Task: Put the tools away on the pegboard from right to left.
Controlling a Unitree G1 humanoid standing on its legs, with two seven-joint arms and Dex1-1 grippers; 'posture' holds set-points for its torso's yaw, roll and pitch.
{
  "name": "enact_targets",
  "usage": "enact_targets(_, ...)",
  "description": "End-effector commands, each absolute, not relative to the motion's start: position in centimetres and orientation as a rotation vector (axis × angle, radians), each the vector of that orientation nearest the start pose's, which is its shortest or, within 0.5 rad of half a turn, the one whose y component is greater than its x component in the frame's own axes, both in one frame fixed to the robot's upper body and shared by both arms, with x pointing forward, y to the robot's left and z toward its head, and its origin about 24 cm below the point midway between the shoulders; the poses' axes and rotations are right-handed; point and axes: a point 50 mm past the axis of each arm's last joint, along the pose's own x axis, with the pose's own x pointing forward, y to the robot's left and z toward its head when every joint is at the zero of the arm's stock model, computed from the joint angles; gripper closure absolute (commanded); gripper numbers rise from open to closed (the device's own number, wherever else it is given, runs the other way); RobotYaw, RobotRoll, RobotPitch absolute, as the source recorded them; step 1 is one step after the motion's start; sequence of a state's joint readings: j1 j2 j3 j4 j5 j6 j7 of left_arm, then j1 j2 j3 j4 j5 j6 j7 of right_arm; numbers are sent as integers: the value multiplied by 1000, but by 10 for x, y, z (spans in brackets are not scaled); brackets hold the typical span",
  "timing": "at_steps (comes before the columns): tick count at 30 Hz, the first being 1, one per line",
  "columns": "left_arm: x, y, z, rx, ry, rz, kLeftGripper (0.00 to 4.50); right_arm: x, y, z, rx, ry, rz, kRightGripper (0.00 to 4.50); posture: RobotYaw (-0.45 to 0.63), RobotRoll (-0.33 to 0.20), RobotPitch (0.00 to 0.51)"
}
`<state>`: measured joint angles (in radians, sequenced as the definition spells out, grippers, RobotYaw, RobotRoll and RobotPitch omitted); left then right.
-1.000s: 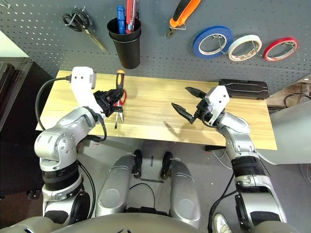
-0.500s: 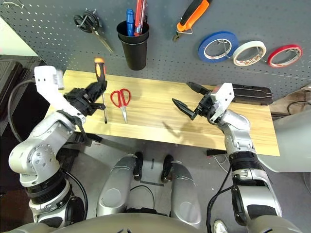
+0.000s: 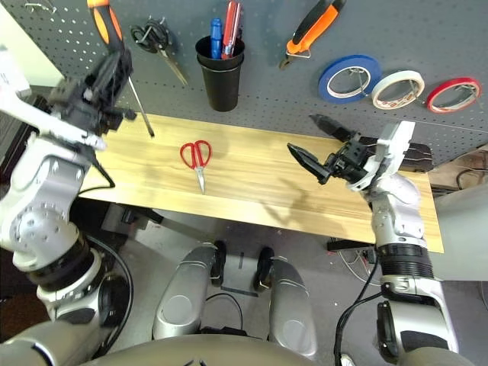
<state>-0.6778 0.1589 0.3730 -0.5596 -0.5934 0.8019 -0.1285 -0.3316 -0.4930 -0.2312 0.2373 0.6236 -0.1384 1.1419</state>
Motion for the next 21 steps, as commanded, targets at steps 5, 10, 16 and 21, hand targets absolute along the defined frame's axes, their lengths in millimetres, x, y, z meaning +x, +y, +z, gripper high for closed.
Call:
enact_targets(5,289,139,304,-332,-573,-471,3942,278,-245,164,-21,-489,870,0,218,0,197)
enact_targets(10,302,131,313,-364,-606,-480,3942,276,-242,172,-11,-519,856,0,195,0,194)
enact_targets(16,316,119,326,-406,-653,-489,3942,275,-241,172,-14,-521,843,0,182,0,191)
enact_targets(21,325,107,338,-440,-675,-505,3942,275,-239,170,-15,-522,833,0,176,0,191)
